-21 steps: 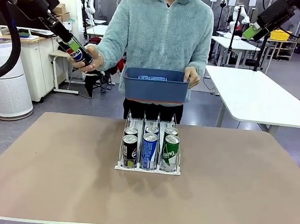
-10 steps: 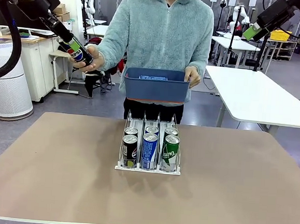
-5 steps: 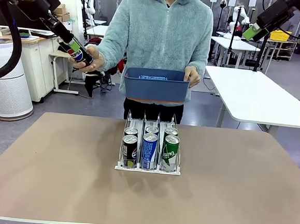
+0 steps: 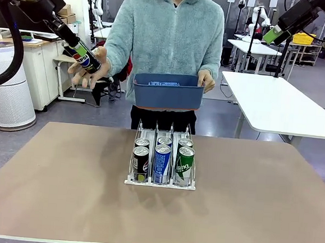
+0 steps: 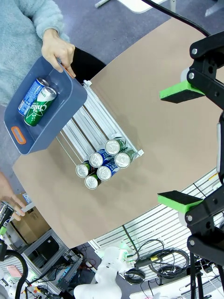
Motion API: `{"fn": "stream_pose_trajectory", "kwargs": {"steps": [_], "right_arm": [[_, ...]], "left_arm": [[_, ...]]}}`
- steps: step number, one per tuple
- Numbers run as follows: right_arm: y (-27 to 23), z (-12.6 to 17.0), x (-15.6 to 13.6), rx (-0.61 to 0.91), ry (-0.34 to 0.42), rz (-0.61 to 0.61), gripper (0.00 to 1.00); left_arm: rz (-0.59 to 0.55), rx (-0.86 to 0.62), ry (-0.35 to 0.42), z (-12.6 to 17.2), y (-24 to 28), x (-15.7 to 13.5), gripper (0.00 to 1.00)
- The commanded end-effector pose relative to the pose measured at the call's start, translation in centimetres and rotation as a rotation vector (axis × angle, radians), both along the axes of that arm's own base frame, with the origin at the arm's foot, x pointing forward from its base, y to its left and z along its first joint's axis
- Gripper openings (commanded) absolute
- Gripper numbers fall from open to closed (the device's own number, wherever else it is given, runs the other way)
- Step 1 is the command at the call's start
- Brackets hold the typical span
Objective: Fill the beverage cans into the dispenser.
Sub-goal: Place the picked Pepsi coke in the line of the Automatic Can Dispenser with the same cans.
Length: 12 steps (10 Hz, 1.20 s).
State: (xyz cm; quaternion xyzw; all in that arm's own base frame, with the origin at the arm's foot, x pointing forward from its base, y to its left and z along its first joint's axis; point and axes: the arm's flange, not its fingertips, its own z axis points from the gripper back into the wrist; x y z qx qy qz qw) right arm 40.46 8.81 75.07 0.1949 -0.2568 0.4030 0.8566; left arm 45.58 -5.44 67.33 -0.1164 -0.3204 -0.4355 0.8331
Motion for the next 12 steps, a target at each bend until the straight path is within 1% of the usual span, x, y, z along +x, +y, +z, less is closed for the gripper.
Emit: {"fn": "stream_pose_trajectory", "kwargs": {"steps": [1,9,10,11,12], "right_arm": [[-0.02,-0.2,0.01,-0.002,0.005,0.001,1.0],[-0.02,-0.2,0.01,-0.002,0.005,0.001,1.0],[-0.02,-0.2,0.01,-0.002,0.005,0.001,1.0],[-0.02,-0.2,0.01,-0.002,0.005,0.001,1.0],[-0.02,-0.2,0.01,-0.002,0.005,0.001,1.0]], "left_arm": [[0.001,-0.001,-0.001,0.09,0.17,-0.04,0.0],[0.001,-0.001,-0.001,0.09,0.17,-0.04,0.0],[0.0,0.0,0.0,0.0,0.0,0.0,0.58],[-0.001,0.086,0.092,-0.24,0.47,0.2,0.58],[-0.012,0.137,0.177,-0.52,0.86,0.02,0.58]]}}
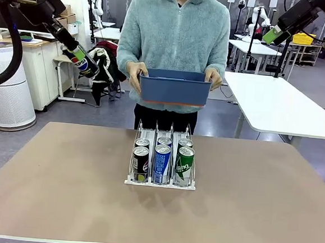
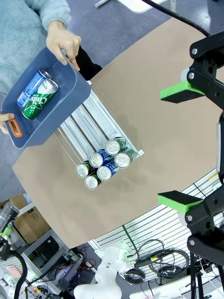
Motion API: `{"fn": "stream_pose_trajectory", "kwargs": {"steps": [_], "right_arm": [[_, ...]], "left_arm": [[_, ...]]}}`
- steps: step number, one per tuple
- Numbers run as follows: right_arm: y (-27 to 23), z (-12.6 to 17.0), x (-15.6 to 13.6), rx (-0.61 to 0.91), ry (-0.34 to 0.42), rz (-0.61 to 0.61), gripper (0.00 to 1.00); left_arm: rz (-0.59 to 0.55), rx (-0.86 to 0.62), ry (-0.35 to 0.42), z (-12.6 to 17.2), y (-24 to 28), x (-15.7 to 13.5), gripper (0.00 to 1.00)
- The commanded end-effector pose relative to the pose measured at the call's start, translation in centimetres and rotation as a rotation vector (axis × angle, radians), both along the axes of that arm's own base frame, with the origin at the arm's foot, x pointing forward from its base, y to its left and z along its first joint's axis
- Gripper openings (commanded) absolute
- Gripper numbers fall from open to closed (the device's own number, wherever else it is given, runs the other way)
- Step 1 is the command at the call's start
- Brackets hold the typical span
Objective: Fill the beverage cans into the dispenser.
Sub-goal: Place the picked Pepsi coke in the line of the Automatic Can Dispenser with the same cans.
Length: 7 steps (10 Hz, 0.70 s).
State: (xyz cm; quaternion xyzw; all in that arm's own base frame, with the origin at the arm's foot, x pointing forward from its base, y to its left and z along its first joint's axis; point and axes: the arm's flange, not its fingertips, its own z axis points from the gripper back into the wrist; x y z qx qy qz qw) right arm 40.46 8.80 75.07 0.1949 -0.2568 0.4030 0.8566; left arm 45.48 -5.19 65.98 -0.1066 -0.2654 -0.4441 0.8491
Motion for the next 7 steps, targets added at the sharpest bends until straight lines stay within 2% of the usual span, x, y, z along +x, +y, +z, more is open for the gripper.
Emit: {"fn": "stream_pose_trajectory", "kwargs": {"steps": [1,3,7], "right_arm": [[0.0,-0.2,0.0,-0.002,0.005,0.001,1.0],[0.0,-0.2,0.0,-0.002,0.005,0.001,1.0],[0.0,-0.2,0.0,-0.002,0.005,0.001,1.0]], "left_arm": [[-0.044,0.096,0.15,0.4,0.9,0.1,0.58],[-0.078,0.195,0.221,-1.4,0.9,0.7,0.58],[-0.109,0.341,0.278,-6.6,-1.0,0.7,0.58]]}}
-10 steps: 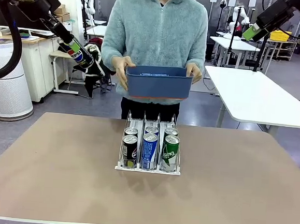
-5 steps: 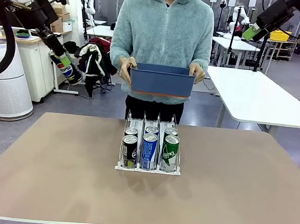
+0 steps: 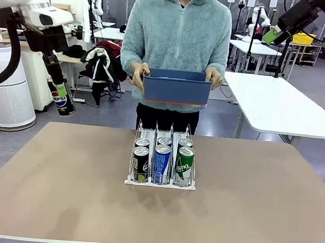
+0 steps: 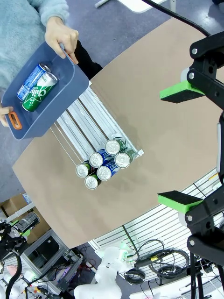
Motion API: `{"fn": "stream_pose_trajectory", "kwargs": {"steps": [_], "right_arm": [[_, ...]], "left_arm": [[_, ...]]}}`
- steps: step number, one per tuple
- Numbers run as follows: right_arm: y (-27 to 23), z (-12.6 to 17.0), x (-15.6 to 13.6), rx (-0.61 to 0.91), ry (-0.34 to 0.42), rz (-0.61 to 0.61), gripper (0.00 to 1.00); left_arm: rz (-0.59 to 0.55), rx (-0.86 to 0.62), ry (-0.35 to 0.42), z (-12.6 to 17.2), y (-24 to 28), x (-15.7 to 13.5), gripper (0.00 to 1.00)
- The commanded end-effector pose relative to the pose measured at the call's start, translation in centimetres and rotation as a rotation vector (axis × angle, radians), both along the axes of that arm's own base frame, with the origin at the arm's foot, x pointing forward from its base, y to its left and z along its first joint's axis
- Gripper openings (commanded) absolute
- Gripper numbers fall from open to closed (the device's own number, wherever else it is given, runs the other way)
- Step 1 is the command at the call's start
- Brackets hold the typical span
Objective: Fill the beverage cans into the dispenser.
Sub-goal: Place the picked Pepsi coke in the line of the Automatic Can Dispenser with the same cans.
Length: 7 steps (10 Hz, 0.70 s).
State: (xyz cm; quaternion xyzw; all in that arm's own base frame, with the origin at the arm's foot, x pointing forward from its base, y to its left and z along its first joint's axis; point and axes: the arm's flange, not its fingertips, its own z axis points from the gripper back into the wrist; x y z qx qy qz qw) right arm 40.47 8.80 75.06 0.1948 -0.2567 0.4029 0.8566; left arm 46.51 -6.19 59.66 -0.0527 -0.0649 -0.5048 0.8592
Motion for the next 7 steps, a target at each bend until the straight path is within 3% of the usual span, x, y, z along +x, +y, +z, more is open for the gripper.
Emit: {"fn": "stream_pose_trajectory", "kwargs": {"steps": [1,5,7], "right_arm": [[0.0,-0.2,0.0,-0.002,0.005,0.001,1.0],[0.0,-0.2,0.0,-0.002,0.005,0.001,1.0],[0.0,-0.2,0.0,-0.002,0.005,0.001,1.0]], "left_arm": [[-0.008,0.057,-0.015,-1.1,-0.3,-0.3,0.58],[0.042,0.004,0.005,-1.8,-0.6,-0.2,0.58],[-0.018,0.047,0.026,-2.5,-1.0,-0.2,0.58]]}}
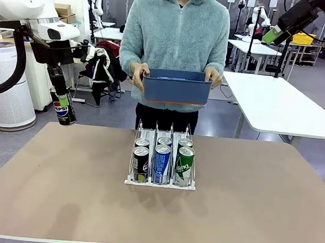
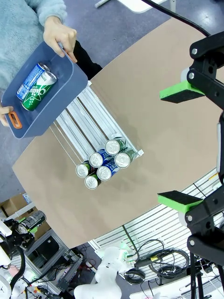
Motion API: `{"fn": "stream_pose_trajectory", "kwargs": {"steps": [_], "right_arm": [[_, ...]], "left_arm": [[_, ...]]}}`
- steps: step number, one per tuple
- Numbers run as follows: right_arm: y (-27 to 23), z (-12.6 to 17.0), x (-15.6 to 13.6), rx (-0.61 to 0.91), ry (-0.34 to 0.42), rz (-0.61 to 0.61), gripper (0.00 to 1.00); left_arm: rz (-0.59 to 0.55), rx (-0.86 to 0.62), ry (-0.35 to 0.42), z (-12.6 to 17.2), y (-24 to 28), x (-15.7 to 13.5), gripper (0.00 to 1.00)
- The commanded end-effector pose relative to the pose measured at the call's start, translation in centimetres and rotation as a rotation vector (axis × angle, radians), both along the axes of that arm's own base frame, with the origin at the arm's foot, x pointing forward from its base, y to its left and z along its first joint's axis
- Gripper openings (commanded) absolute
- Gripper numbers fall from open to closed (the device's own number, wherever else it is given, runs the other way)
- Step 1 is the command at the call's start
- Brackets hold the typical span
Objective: Fill the beverage cans into the dispenser.
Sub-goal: Place the picked Pepsi coke in the line of the Automatic Can Dispenser with the same cans.
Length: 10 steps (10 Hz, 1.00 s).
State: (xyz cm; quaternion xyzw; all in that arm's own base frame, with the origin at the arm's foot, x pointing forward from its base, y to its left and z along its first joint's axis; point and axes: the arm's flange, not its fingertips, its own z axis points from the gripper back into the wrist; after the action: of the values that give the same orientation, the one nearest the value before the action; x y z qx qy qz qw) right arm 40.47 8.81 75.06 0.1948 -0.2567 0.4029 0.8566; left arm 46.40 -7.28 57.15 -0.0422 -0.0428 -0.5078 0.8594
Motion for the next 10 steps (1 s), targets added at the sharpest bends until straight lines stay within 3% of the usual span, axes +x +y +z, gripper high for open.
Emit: {"fn": "stream_pose_trajectory", "kwargs": {"steps": [1,5,7,10], "right_arm": [[0.0,-0.2,0.0,-0.002,0.005,0.001,1.0],[0.0,-0.2,0.0,-0.002,0.005,0.001,1.0],[0.0,-0.2,0.0,-0.002,0.005,0.001,1.0],[0.0,-0.2,0.0,-0.002,0.005,0.001,1.0]], "left_arm": [[-0.012,0.006,-0.001,0.0,0.1,-0.1,0.58],[0.058,-0.044,0.032,0.1,-1.7,-0.4,0.58],[0.153,-0.075,0.027,-1.4,-5.1,-1.1,0.58],[0.164,-0.169,0.017,-3.4,-10.0,-2.2,0.58]]}}
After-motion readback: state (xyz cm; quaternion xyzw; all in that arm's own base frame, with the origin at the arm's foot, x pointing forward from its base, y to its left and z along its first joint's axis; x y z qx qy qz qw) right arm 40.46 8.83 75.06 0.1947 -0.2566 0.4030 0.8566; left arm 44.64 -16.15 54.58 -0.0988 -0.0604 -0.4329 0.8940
